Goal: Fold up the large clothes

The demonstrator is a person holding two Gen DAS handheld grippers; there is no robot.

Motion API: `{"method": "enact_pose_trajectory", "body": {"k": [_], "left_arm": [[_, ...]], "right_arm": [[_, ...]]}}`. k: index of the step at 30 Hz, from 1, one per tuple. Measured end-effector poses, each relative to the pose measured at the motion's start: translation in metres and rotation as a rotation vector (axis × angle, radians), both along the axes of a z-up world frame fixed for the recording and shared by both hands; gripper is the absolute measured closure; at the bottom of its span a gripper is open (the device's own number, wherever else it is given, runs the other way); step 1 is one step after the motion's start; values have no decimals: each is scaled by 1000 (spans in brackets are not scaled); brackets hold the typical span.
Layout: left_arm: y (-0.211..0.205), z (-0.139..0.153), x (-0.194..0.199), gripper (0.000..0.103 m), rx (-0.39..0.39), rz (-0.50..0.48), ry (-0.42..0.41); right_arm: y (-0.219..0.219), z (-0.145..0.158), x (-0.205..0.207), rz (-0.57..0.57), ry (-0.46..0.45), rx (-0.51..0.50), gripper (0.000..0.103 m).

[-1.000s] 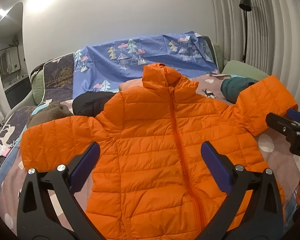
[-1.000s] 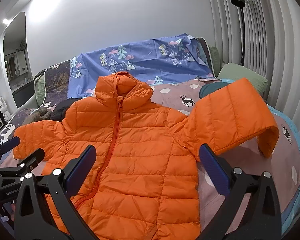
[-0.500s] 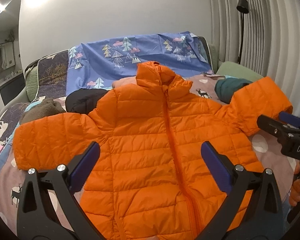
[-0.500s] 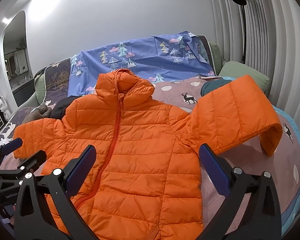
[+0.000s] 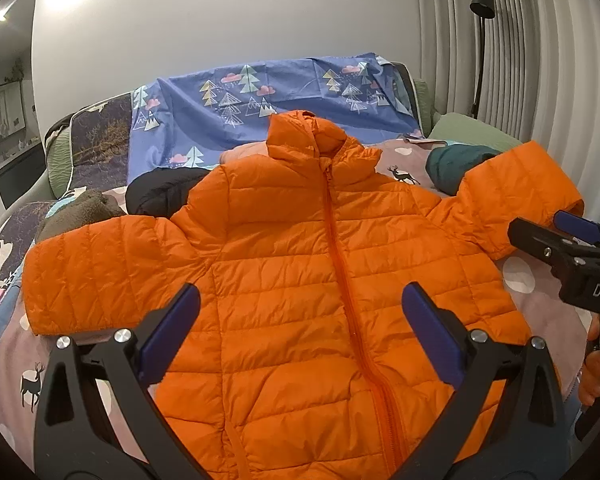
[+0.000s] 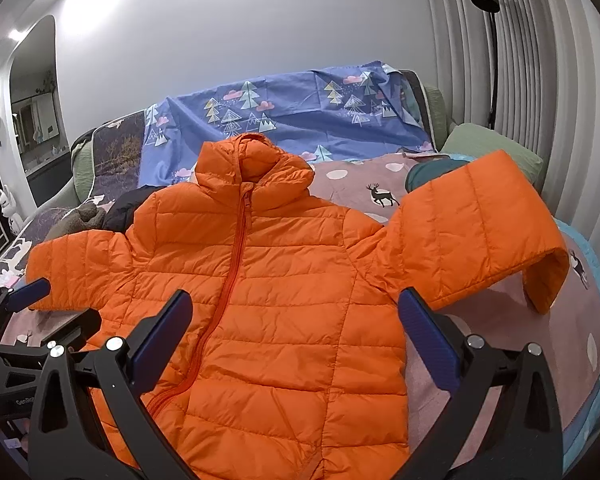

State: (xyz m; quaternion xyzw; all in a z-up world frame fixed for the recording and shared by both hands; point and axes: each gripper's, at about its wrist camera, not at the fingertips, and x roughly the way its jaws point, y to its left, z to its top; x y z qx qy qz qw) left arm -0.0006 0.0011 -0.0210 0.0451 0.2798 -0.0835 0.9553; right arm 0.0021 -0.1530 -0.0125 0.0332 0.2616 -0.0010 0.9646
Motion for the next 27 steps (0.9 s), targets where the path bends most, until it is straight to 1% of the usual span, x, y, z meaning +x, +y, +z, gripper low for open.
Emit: {"method": "enact_pose_trajectory", "body": {"k": [5, 11, 27], "left_arm": [[-2, 0, -3, 2, -3, -24, -12], [-5, 1, -5, 2, 14, -21, -27], [0, 2, -5, 2, 12, -18, -10]], "right_arm": [[1, 0, 0, 2, -3, -1, 1], [1, 1, 0, 1, -4, -2, 1], [2, 3, -3, 1, -4, -10, 1]]}}
